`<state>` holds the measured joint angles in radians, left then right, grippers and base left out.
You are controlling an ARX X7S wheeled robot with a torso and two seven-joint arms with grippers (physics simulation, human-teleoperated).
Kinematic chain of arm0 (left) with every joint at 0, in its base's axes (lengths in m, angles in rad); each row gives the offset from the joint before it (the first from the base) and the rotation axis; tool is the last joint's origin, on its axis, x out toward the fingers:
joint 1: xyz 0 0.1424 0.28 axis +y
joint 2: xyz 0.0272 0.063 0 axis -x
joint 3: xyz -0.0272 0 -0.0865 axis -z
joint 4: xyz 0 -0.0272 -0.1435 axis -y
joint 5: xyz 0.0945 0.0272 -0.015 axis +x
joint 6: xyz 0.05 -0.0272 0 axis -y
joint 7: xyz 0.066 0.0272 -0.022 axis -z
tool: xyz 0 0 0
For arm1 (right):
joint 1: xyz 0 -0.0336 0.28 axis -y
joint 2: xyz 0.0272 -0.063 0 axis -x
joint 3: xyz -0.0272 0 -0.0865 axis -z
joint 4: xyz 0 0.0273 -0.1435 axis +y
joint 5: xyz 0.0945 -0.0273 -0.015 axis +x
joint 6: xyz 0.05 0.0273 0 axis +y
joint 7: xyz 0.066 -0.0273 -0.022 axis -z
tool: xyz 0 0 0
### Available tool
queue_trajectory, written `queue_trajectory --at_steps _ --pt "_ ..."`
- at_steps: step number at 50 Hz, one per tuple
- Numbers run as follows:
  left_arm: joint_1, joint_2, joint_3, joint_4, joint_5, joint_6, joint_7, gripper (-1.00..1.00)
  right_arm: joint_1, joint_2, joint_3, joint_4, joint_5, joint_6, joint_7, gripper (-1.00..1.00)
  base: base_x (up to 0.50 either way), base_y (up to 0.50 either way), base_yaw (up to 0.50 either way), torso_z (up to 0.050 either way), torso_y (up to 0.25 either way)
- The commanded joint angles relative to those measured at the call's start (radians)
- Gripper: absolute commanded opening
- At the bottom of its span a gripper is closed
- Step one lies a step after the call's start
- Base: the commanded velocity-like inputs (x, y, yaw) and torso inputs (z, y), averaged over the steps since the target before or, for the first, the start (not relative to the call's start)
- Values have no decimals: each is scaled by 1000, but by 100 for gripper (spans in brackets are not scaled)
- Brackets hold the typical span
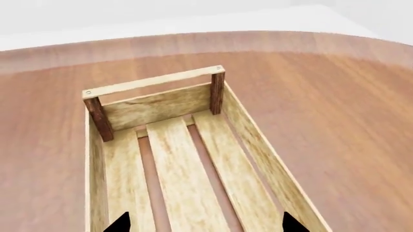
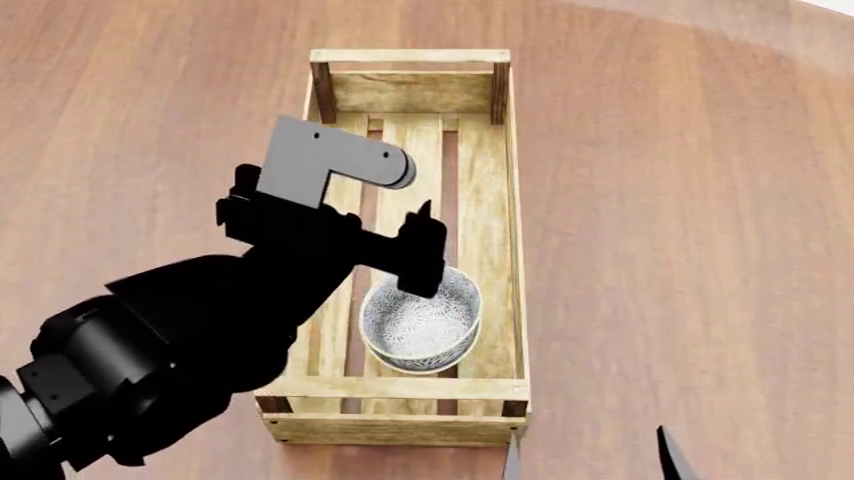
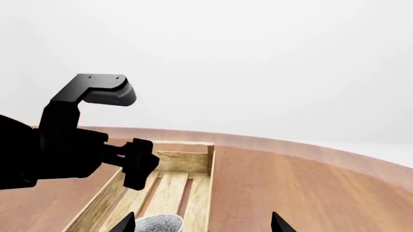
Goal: Stack the right bowl on the left bowl and place them in the tray.
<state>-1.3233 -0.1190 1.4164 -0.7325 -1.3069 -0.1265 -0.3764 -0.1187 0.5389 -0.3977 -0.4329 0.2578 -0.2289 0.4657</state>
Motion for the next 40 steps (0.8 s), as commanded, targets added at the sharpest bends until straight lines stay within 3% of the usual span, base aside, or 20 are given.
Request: queue_trajectory --at_steps 1,6,11,17,30,37,40 --pt "-7 -20 -8 67 31 28 -17 100 0 -18 14 -3 -24 3 -21 100 0 0 0 0 0" --pt "-8 -79 3 207 50 32 -65 100 -1 -16 13 -13 -25 6 -19 100 0 0 0 0 0" --pt "-23 -245 20 609 83 27 -191 100 -8 -15 8 -22 -38 10 -14 100 0 0 0 0 0" --pt "-64 -367 23 935 103 6 -292 100 -8 -19 -1 -13 -52 13 -13 100 0 0 0 0 0" --pt "-128 -593 -5 1339 131 -22 -438 100 -21 -17 -8 -27 -65 15 -6 100 0 0 0 0 0" --pt "-80 -820 -20 1539 209 40 -479 100 -36 -5 5 -62 -66 23 10 100 0 0 0 0 0" --pt "3 -962 -12 1586 298 130 -479 100 -47 2 23 -82 -63 22 26 100 0 0 0 0 0"
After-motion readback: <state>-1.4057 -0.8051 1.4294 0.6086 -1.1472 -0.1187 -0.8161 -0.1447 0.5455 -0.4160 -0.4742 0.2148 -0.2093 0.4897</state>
